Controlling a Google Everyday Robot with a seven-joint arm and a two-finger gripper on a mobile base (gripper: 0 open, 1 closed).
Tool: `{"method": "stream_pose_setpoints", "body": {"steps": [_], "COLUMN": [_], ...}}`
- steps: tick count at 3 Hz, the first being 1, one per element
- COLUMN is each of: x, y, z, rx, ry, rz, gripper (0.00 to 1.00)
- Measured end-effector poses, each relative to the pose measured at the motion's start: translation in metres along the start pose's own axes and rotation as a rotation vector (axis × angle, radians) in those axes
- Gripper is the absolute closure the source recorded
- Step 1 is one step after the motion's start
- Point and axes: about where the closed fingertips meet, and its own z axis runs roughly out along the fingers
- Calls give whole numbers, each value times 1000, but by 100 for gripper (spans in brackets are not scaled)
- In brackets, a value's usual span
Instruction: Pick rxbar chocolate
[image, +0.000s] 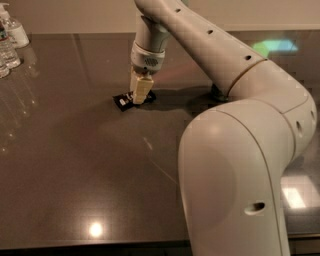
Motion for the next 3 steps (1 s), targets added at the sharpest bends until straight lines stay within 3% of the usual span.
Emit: {"method": "stream_pose_setpoints", "body": {"steps": [1, 3], "x": [0, -12], "y": [8, 19], "z": [-15, -79], "rx": [17, 84], "ry": [-11, -68], "rz": [2, -1], "gripper": [100, 100]}}
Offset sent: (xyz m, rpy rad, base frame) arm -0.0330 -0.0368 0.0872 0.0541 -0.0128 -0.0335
